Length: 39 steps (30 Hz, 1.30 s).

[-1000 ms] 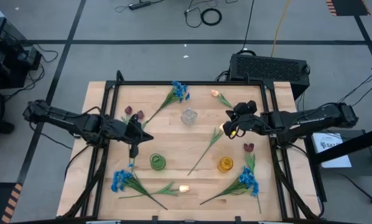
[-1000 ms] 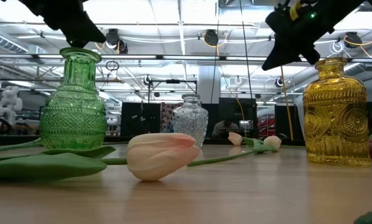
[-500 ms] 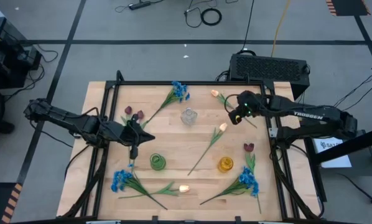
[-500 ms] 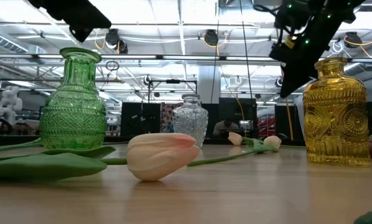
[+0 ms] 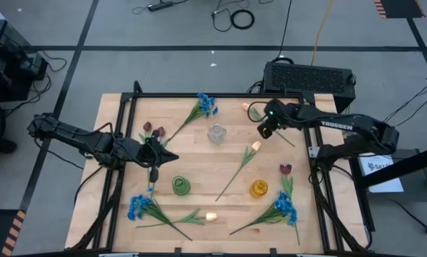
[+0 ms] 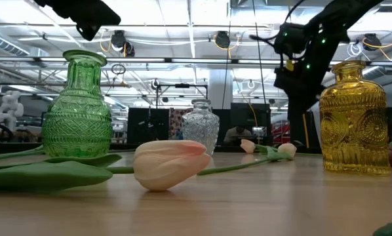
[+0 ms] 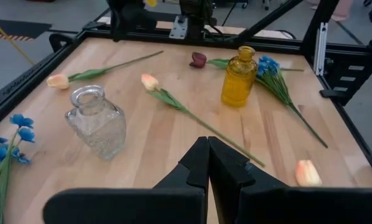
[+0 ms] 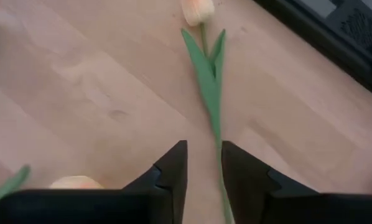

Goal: Sort flowers into vase by color
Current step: Put the top pink flower into the transparent vase

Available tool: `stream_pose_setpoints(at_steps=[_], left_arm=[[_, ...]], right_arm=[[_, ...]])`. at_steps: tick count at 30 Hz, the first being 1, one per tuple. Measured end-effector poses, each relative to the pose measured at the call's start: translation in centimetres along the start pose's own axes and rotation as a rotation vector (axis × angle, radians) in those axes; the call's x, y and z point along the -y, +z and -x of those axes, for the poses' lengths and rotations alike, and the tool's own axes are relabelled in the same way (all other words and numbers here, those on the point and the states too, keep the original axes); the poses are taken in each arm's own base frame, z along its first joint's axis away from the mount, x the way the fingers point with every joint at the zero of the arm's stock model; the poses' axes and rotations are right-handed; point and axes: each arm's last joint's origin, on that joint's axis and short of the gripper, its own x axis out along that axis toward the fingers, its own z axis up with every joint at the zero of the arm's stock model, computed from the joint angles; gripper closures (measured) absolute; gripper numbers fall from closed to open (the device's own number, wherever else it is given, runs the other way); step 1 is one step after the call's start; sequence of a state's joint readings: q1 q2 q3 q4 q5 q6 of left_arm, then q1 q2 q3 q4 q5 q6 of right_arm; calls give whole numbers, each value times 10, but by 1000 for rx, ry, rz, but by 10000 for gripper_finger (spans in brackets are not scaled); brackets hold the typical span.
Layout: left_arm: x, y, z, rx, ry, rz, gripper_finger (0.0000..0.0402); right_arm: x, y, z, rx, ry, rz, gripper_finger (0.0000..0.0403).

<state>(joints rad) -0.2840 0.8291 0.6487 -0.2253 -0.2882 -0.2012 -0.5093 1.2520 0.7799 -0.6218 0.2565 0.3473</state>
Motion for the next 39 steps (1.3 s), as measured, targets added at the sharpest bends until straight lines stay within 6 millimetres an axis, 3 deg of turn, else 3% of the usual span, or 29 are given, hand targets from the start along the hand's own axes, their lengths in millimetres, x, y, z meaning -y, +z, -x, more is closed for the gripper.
stream_pose_setpoints(at_steps=[11,26,39], left_arm=[[0,0,0,-1,-6,-59,391],[0,0,0,-4,-15,-78,391],[0,0,0,-3,-16,-79,391]], right_arm=[[-3,-3,-34,-135,-49,105,246],[-4,-2,-59,-229,-78,161,205],[1,-2,-65,-257,-82,162,225]])
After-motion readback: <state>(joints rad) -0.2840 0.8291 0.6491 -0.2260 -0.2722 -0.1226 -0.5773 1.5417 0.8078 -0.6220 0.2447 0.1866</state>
